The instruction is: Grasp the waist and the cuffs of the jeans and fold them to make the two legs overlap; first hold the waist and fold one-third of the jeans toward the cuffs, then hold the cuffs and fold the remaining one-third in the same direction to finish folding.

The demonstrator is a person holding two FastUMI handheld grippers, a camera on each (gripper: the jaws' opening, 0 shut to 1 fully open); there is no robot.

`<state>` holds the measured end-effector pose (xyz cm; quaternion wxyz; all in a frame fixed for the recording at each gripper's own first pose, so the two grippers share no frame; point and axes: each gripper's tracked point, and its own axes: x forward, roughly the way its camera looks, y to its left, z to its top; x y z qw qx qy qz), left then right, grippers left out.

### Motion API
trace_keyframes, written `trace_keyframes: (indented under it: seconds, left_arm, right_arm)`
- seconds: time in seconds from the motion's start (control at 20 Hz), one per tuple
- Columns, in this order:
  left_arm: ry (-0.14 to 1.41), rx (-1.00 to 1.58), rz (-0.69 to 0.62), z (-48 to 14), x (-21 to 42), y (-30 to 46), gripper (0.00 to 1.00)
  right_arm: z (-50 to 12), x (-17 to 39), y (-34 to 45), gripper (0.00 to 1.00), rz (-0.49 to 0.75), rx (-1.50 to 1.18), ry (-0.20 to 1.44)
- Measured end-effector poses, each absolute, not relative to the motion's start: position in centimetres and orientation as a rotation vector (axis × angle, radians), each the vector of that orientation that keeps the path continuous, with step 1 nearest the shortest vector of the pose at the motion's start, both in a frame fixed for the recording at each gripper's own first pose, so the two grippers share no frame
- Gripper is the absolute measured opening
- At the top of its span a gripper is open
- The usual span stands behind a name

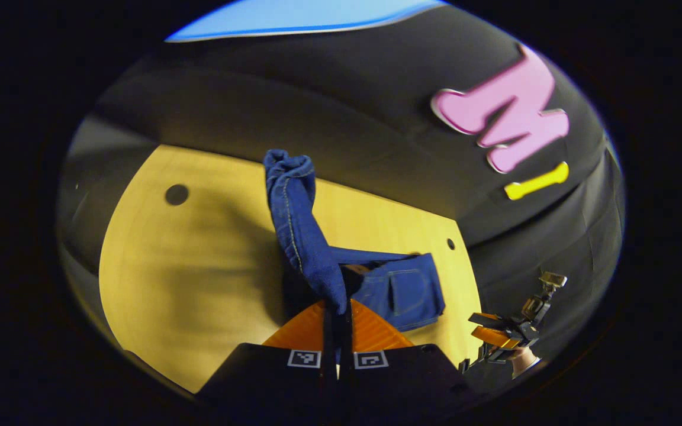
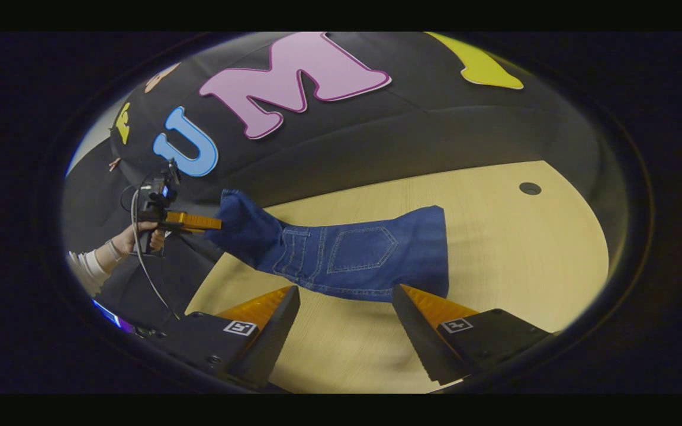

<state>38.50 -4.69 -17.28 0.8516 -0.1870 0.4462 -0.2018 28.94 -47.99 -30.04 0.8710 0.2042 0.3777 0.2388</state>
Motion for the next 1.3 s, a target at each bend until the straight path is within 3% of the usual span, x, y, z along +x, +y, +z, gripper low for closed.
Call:
trace_keyframes:
  seconds: [0.15,0.35,0.5,0.55,0.6,0.75,0.8,1.0,1.05,1.1,1.3]
  left_arm:
    - [0.917,-0.403,-0.551,-15.6,38.5,-13.9,0.06]
    - [0.974,-0.288,-0.62,-19.6,38.5,-22.9,0.06]
    - [1.048,-0.138,-0.589,-24.7,38.6,-26.4,0.06]
    - [1.081,-0.09,-0.571,-26.7,38.5,-26.8,0.01]
    - [1.106,-0.05,-0.555,-28.4,38.2,-27.2,0.06]
    - [1.158,0.074,-0.491,-32.8,37.6,-27.5,0.06]
    - [1.145,0.06,-0.506,-33.1,37.6,-28.2,0.11]
    - [1.068,0.05,-0.503,-33.4,37.7,-29.8,0.72]
    - [1.043,0.052,-0.498,-33.1,37.6,-30.0,0.73]
    - [1.008,0.047,-0.495,-32.5,37.3,-30.3,0.81]
    - [0.855,-0.004,-0.471,-28.1,36.3,-31.7,0.97]
  right_arm:
    - [-29.2,28.2,-49.2,0.96,0.502,0.423,0.779]
    - [-27.6,27.4,-51.9,0.96,0.477,0.415,0.747]
    - [-26.8,26.3,-54.0,0.96,0.459,0.396,0.727]
    - [-26.5,26.0,-54.5,0.96,0.457,0.398,0.721]
    - [-26.2,25.6,-55.1,0.96,0.456,0.396,0.715]
    - [-26.0,24.8,-56.9,0.96,0.453,0.357,0.699]
    - [-25.8,24.6,-57.4,0.96,0.455,0.344,0.69]
    - [-25.7,24.8,-58.5,0.96,0.482,0.315,0.664]
    - [-25.8,25.0,-58.6,0.96,0.488,0.315,0.664]
    - [-25.9,25.3,-58.7,0.96,0.493,0.308,0.663]
    - [-23.9,25.5,-59.2,0.96,0.479,0.265,0.609]
